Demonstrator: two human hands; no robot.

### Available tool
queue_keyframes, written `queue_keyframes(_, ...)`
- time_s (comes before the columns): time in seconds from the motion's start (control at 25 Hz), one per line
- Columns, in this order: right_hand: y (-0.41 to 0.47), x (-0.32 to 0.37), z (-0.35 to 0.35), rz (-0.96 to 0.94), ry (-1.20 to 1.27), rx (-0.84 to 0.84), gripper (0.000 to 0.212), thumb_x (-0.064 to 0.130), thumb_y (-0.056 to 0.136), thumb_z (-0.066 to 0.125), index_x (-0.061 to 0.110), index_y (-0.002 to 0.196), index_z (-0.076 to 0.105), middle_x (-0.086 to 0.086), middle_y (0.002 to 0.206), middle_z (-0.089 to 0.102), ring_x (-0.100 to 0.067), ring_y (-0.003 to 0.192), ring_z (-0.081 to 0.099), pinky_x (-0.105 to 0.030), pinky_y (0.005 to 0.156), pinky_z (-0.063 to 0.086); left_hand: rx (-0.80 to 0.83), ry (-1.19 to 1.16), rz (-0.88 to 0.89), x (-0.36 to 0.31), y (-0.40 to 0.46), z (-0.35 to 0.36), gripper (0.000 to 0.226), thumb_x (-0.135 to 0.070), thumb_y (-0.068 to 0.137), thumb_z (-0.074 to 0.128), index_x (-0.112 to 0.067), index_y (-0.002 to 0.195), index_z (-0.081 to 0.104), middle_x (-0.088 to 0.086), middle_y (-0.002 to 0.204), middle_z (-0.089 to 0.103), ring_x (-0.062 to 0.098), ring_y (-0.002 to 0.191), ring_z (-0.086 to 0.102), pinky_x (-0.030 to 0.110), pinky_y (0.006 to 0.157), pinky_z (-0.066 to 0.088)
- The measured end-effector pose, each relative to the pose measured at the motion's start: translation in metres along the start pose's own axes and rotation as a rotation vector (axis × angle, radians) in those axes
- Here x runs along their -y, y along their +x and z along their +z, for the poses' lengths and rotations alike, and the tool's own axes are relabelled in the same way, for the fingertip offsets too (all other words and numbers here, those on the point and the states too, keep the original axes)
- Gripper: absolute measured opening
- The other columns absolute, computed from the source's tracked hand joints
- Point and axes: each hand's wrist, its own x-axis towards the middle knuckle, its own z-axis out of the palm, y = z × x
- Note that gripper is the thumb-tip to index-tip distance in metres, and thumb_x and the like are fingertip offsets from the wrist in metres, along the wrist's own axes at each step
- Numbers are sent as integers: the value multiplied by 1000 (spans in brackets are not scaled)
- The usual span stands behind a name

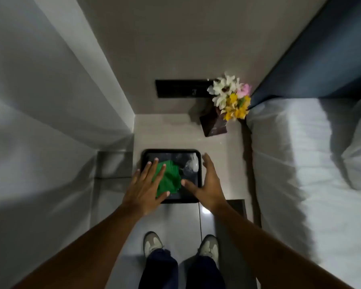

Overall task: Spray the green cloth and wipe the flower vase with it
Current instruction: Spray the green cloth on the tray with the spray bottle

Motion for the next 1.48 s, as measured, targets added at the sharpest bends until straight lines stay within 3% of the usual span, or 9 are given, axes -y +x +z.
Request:
queue_keyframes(0.04, 14, -9, 10, -21, 56, -27, 98, 45, 71, 81, 42, 148, 20, 54, 133, 31, 16, 126, 34, -1, 99, 35, -6, 7, 5, 1, 11, 15, 84, -65, 93, 31, -28, 145, -23, 5, 162, -24, 25, 151, -15, 47, 121, 1)
queue_keyframes(0.16, 48, -24, 31, -14, 134, -96, 78, 38, 85, 72, 25, 150, 30, 11, 147, 46, -12, 134, 47, -35, 112, 42, -46, 35, 0, 8, 33, 46, 84, -61, 93, 35, -23, 153, -10, 6, 164, -15, 25, 152, -8, 48, 122, 4)
queue_keyframes(0.28, 54, -41, 48, -91, 226, -228, 39, 32, 96, 59, 20, 132, 48, -7, 118, 64, -24, 108, 64, -49, 93, 55, -54, 97, 29, 9, 42, 71, 78, -59, 94, 33, -23, 156, 0, 7, 166, -7, 25, 153, -1, 47, 121, 7)
queue_keyframes(0.48, 68, -36, 37, 104, 530, -430, 48, 33, 100, 51, 9, 140, 41, 4, 109, 64, -17, 102, 63, -21, 87, 53, 11, 74, 58, 18, 51, 73, 69, -56, 97, 32, -26, 155, 13, 4, 166, 1, 23, 152, 9, 45, 121, 8)
queue_keyframes(0.56, 84, -36, 17, 222, 802, -504, 41, 30, 102, 49, 13, 139, 42, 0, 114, 63, -18, 103, 63, -29, 91, 52, 25, 71, 58, 19, 57, 70, 66, -53, 96, 38, -27, 154, 20, 3, 166, 5, 23, 151, 15, 42, 120, 14)
queue_keyframes(0.68, 108, -34, -14, 399, 1145, -365, 25, 33, 102, 41, 26, 123, 50, -5, 100, 65, -23, 88, 66, -38, 85, 50, 85, 84, 32, 15, 65, 70, 68, -48, 94, 45, -26, 154, 21, 4, 166, 6, 25, 151, 18, 41, 120, 21)
queue_keyframes(0.84, 130, -45, -25, 457, 1195, -277, 17, 37, 102, 36, 29, 101, 51, 1, 86, 61, -32, 109, 62, -48, 108, 39, 158, 87, 28, 12, 70, 71, 75, -42, 91, 54, -24, 154, 18, 7, 166, 2, 32, 151, 13, 47, 116, 30)
queue_keyframes(1.04, 138, -43, -13, 471, 1157, -276, 19, 37, 102, 35, 27, 97, 50, 0, 84, 61, -21, 83, 60, -46, 97, 43, 193, 61, 33, 14, 71, 71, 77, -36, 91, 57, -25, 154, 16, 5, 166, -3, 33, 151, 10, 55, 109, 35)
queue_keyframes(1.48, 151, -41, -13, 357, 1201, -154, 18, 35, 103, 35, 24, 104, 49, -3, 88, 60, -24, 96, 57, -54, 107, 41, 160, 64, 37, 15, 69, 77, 81, -37, 90, 58, -25, 155, 12, 6, 166, -7, 33, 151, 6, 56, 110, 35)
